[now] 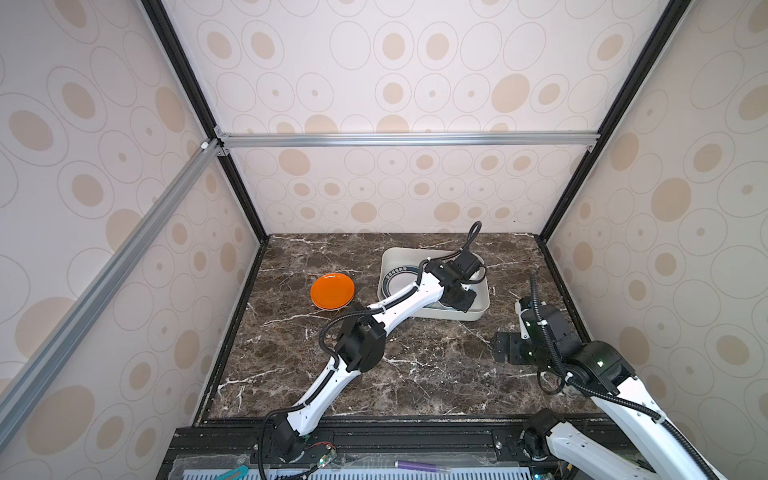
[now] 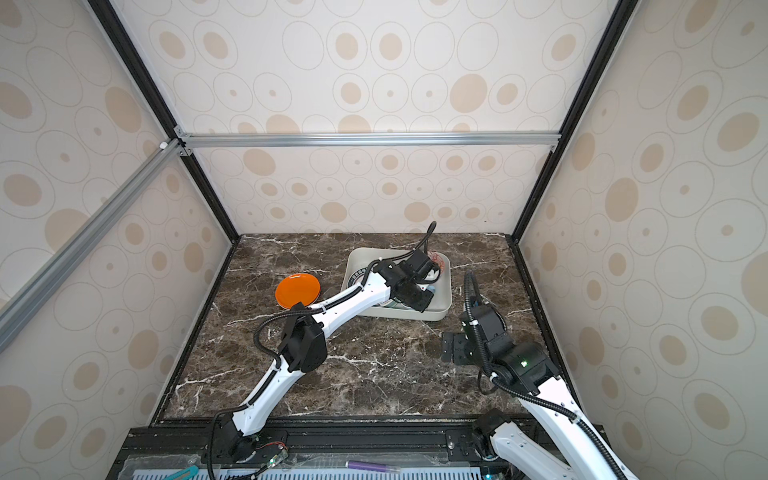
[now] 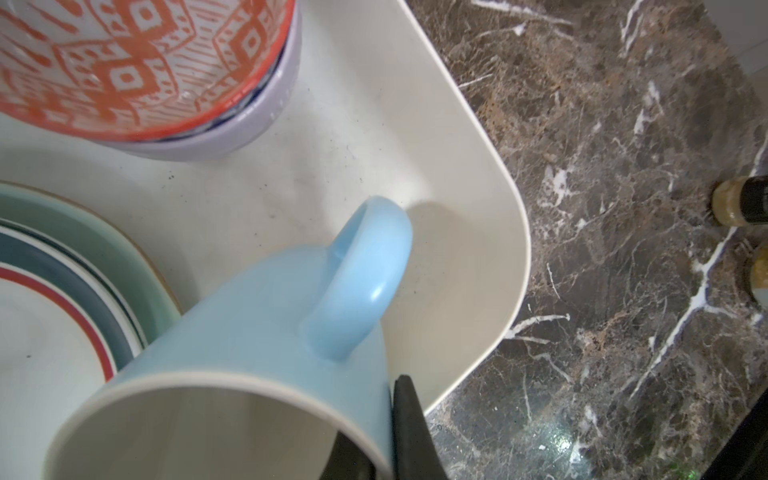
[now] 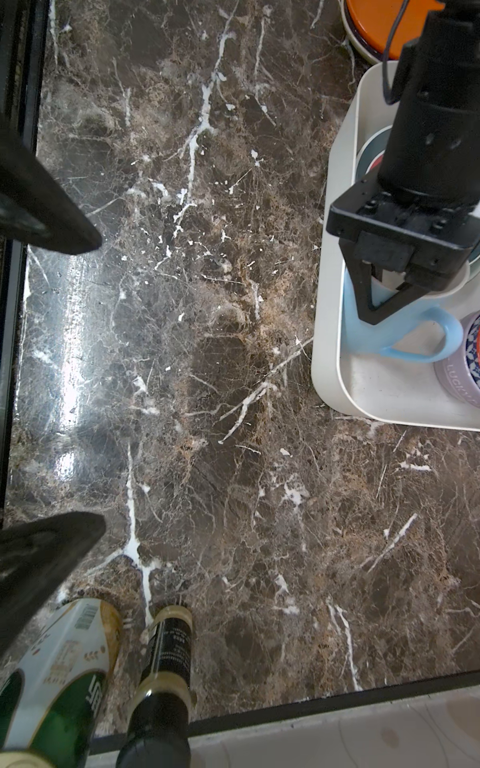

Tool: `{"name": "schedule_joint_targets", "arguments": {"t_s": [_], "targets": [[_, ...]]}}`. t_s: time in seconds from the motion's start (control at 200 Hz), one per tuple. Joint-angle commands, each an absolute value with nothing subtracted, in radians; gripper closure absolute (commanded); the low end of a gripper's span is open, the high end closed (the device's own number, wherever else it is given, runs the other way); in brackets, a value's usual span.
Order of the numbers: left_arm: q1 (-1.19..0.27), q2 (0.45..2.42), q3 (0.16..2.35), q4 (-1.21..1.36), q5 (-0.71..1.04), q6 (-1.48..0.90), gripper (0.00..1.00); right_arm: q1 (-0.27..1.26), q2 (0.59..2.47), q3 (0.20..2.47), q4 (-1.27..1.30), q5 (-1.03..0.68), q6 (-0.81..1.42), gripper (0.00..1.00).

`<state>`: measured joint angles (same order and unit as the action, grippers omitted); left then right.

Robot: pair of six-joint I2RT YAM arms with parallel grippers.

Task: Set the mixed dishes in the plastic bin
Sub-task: 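Lower the light-blue mug into the bin corner and open the left gripper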

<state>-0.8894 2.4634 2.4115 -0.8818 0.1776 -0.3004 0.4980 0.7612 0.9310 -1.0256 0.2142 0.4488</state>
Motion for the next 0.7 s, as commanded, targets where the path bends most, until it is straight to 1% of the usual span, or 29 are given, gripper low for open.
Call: {"name": "schedule_joint_targets", "arguments": {"t_s": [0.0, 0.11, 0.185, 0.245, 0.435, 0.575, 0.63, 0.695], "targets": [[-0.907, 2.463, 2.467, -0.818, 0.222, -0.304, 0.86, 0.496, 0.763, 0.939, -1.048, 0.235, 0.462, 0.00], [-0.910, 2.470, 2.467, -0.797, 0.236, -0.306, 0.77, 0.497, 0.767, 0.938, -1.051, 0.236, 0.465, 0.00], [-0.911, 2.477, 2.468, -0.792, 0.245, -0.305, 0.75, 0.496, 0.767, 0.938, -1.051, 0.236, 0.465, 0.00], [-0.911, 2.483, 2.469, -0.789, 0.246, -0.303, 0.71, 0.496, 0.767, 0.938, -1.051, 0.237, 0.465, 0.00], [-0.912, 2.475, 2.471, -0.790, 0.233, -0.297, 0.67, 0.497, 0.780, 0.937, -1.048, 0.237, 0.463, 0.00], [-0.911, 2.438, 2.471, -0.805, 0.183, -0.288, 0.59, 0.496, 0.778, 0.939, -1.047, 0.232, 0.462, 0.00], [-0.910, 2.408, 2.469, -0.815, 0.152, -0.281, 0.58, 0.496, 0.770, 0.940, -1.047, 0.230, 0.460, 0.00], [-0.908, 2.365, 2.460, -0.827, 0.108, -0.270, 0.53, 0.496, 0.762, 0.939, -1.045, 0.225, 0.460, 0.00]]}}
